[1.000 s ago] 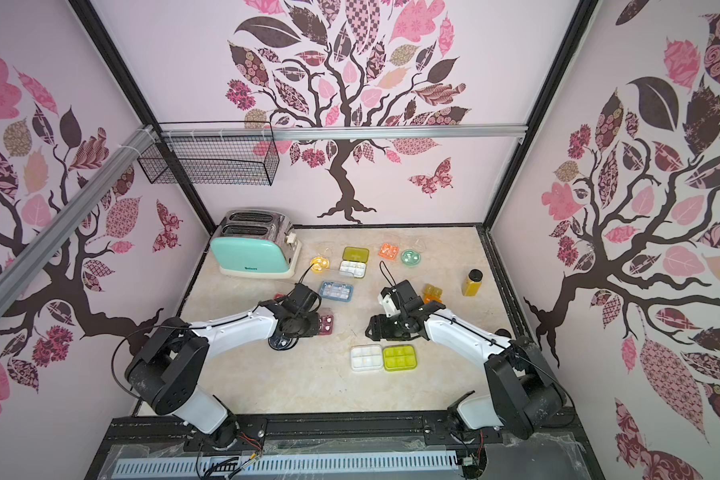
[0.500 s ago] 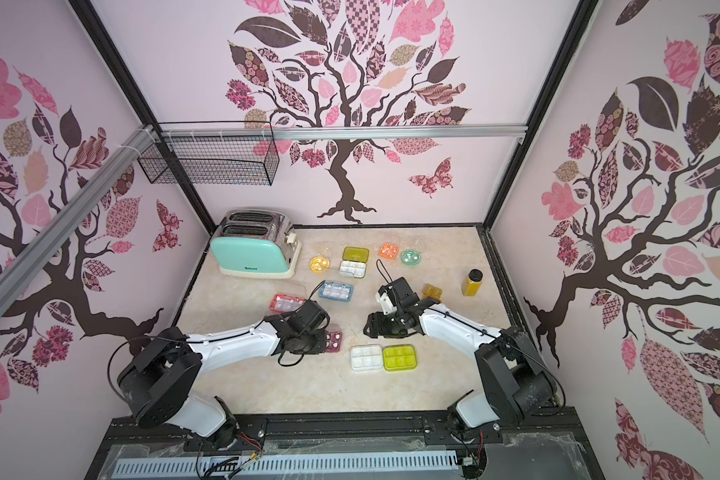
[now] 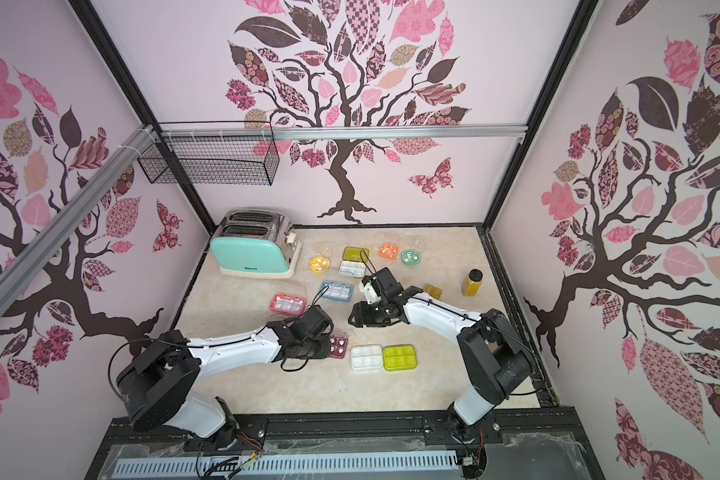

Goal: Close pillboxes
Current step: Move the pillbox to the center of the board, then close the lid on the pillbox.

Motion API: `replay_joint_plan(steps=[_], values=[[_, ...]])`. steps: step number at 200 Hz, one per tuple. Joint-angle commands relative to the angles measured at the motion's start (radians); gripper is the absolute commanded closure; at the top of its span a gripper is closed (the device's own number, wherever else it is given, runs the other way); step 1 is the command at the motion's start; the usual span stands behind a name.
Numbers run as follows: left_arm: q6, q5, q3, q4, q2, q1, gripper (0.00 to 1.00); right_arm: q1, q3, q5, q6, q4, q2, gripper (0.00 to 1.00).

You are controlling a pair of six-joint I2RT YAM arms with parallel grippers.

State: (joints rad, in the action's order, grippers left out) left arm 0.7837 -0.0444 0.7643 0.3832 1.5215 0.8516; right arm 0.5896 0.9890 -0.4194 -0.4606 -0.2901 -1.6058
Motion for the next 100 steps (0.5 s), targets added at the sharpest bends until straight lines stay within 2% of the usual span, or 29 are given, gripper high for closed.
replay_joint_plan(steps=[1, 41, 61, 77, 100], values=[[-0.013, -0.012, 0.001, 0.011, -0.067, 0.002, 0.78, 0.005, 0.044, -0.010, -0.005, -0.008, -0.024, 0.47], [-0.019, 0.031, -0.054, 0.129, -0.215, 0.036, 0.78, 0.026, 0.087, 0.007, 0.051, -0.075, -0.045, 0.51], [-0.010, 0.063, -0.147, 0.078, -0.280, 0.037, 0.79, 0.035, 0.105, 0.007, 0.065, -0.096, -0.056, 0.53], [0.011, 0.145, -0.184, 0.008, -0.267, 0.037, 0.81, 0.053, 0.120, 0.008, 0.062, -0.106, -0.064, 0.60], [0.021, 0.177, -0.190, -0.020, -0.225, 0.042, 0.82, 0.079, 0.130, 0.025, 0.064, -0.123, -0.068, 0.61]])
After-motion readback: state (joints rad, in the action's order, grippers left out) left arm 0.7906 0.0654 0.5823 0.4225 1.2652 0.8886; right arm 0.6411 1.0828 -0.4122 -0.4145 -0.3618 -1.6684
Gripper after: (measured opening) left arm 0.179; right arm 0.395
